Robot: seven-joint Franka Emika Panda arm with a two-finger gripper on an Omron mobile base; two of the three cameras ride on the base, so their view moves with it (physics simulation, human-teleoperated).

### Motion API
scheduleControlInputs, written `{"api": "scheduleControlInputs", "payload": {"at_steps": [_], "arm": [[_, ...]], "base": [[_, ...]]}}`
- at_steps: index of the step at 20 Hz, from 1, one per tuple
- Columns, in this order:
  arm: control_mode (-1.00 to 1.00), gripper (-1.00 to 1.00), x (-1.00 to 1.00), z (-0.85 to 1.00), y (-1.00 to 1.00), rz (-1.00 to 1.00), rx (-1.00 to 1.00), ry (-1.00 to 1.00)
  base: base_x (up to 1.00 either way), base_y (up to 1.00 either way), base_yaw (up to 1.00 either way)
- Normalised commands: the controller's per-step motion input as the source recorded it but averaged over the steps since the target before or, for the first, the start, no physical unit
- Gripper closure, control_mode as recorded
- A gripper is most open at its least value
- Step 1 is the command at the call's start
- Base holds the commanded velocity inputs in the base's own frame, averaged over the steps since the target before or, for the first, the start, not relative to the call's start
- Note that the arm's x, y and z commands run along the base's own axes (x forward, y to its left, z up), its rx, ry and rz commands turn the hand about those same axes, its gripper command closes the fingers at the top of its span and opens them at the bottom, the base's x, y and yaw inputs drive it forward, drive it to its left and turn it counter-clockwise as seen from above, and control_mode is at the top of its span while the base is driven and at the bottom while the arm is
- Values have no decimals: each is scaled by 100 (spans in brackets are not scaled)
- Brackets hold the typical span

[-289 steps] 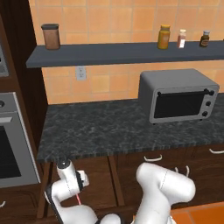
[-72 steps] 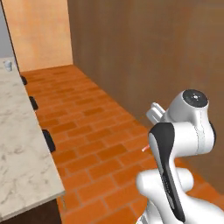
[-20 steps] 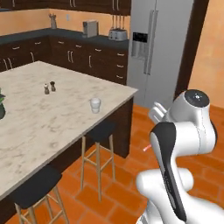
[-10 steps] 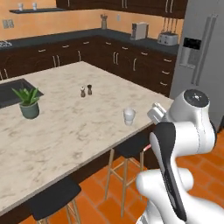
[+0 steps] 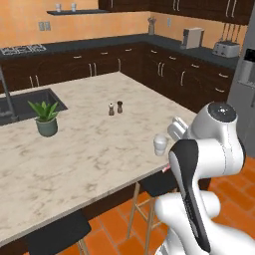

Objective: Take a straw from the drawer in front and place it inside the glass cup on the dining counter.

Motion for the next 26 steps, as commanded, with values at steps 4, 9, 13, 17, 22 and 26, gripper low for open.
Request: {"api": "scheduleControlInputs", "payload": {"at_steps": [4,9,13,17,22,26], "arm": [[100,100,0,0,0,0,0,0],[-100,100,12,-19,-27,20,-10,0],[-100,100,2,-18,-8,7,-52,4],[-100,100,5,-7,0,0,-50,4],[-100,100,46,9,-8,-2,-20,-1],[-100,100,46,-7,-10,-14,-2,-50]], "base": [[70,-38,31],[13,-7,6],[0,0,0],[0,0,0],[0,0,0],[0,0,0]]}}
